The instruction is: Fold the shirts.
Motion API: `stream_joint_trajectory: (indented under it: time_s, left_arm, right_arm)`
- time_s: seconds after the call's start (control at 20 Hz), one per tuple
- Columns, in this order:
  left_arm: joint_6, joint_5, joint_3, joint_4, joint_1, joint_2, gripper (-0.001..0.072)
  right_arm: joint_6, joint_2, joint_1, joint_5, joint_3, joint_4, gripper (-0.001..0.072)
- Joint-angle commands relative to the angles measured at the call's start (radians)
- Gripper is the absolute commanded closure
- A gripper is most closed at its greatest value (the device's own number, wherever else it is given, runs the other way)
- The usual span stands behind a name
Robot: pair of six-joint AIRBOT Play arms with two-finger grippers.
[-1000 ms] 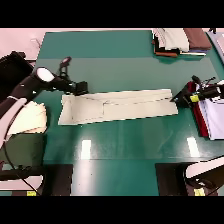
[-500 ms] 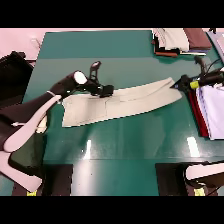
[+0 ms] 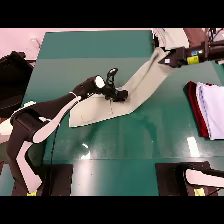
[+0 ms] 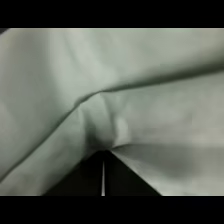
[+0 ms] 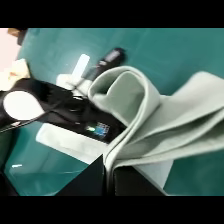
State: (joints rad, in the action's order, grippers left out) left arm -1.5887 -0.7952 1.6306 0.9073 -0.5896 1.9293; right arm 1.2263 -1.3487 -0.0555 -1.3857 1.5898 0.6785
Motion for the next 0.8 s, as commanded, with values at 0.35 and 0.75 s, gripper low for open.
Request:
stream_joint_trajectory:
  time_s: [0.35, 0.75]
  left_arm:
    - [-0.037, -0.282, 0.210, 0.280, 0.193, -0.129, 0.0679]
    - [-0.031, -0.296, 0.211, 0.459, 0.491, -0.542, 0.0679]
  right_arm:
    - [0.050, -0.004, 0.356, 0.219, 0.038, -0.110, 0.0693]
    - [-0.103, -0.288, 0.823, 0.712, 0.063, -0.305, 0.0421]
